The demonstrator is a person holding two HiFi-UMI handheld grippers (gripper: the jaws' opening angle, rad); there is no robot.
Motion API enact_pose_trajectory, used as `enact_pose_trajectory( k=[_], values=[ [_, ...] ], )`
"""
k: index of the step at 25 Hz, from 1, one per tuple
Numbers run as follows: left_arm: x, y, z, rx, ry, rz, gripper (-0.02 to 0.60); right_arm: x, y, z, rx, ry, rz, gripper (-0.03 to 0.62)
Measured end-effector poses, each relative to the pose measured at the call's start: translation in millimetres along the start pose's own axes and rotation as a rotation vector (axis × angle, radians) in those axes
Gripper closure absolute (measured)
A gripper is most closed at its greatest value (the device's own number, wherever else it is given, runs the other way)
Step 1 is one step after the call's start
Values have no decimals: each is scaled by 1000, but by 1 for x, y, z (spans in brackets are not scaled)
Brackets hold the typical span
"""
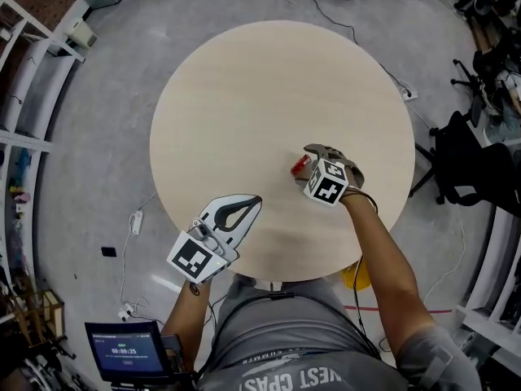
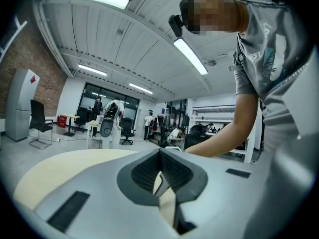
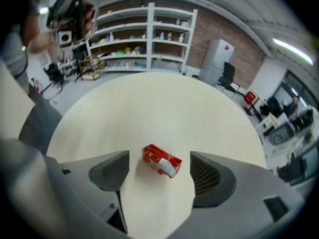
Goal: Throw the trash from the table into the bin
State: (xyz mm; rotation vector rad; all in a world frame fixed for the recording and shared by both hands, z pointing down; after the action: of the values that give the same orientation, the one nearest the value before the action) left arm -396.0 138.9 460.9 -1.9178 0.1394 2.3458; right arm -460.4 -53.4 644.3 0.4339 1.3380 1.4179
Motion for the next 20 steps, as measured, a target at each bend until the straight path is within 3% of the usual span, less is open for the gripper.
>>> enact_pose_trajectory(
  k=[3, 5, 6, 7, 8, 9, 20],
  values=[
    [-4, -4, 2, 13, -7, 6, 540, -3, 12, 6, 15, -234, 64, 235],
    [-7, -6, 3, 21, -8, 10, 540, -1, 19, 6, 1, -318, 75, 238],
    [-8, -7, 2, 24, -9, 12, 540, 0, 21, 5, -11, -339, 75, 263],
    [-9, -8, 2, 28, -12, 13, 540, 1, 22, 3, -24, -348, 75, 389],
    [-10, -9, 2, 32, -15, 14, 540, 2, 23, 0, -33, -345, 75, 453],
    [-11, -9, 2, 35, -17, 16, 540, 2, 23, -2, -36, -334, 76, 464],
    [-16, 0, -11, 29, -19, 34, 540, 10, -10, -1, -71, -104, -3, 471]
  ],
)
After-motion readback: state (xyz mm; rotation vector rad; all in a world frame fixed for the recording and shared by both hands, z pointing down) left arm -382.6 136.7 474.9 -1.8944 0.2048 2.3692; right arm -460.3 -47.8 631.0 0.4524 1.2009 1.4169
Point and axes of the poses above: the fingertips, and each gripper's own axes: y forward along the fingers, z to its left, x out of its top, the point moved 6 cm from there along -y, backward along the fingers, and after that the axes turned 11 degrees about -x, right-handed, at the moved point
